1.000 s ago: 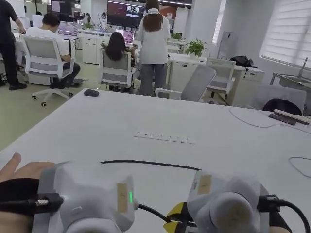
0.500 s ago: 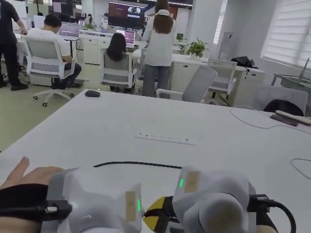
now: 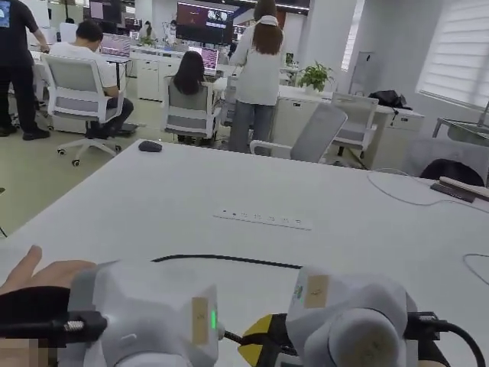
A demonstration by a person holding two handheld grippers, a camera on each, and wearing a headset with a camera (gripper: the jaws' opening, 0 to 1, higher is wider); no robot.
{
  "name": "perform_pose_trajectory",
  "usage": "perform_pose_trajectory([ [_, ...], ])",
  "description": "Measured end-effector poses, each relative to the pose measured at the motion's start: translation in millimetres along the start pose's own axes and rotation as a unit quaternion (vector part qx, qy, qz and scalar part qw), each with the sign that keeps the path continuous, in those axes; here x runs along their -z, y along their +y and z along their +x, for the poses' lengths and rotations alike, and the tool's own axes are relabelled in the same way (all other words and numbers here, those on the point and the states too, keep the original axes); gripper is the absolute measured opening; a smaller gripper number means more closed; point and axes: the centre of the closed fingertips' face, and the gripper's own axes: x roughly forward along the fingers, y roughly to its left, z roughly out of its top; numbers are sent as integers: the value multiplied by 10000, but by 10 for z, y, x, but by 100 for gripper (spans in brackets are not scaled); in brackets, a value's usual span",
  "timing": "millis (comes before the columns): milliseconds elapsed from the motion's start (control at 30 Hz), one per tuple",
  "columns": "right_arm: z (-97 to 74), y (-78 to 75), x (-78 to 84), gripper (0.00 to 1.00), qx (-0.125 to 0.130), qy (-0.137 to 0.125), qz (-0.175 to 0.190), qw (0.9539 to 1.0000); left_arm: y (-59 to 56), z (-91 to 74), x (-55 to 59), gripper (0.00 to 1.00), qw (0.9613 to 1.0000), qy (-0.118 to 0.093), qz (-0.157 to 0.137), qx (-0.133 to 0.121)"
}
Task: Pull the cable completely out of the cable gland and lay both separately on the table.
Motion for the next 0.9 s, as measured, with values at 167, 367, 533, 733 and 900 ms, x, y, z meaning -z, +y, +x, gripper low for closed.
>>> perform_pose_trajectory([
  [167,-43,-65,42,3,4,-36,98,9999,58,4,-8,16,9999,-32,-91,-41],
  [367,-54,-105,52,3,7,-83,135,9999,92,43,-45,16,9999,-74,-130,-54],
  [533,-67,-139,80,3,-27,-89,181,9998,99,87,-53,16,9998,-103,-170,-1],
  [733,-65,-215,239,3,-1,132,85,9999,159,130,40,16,9997,9,-238,-94],
  [900,-51,-343,401,4,65,305,270,9991,229,100,228,16,9988,189,-405,-194],
])
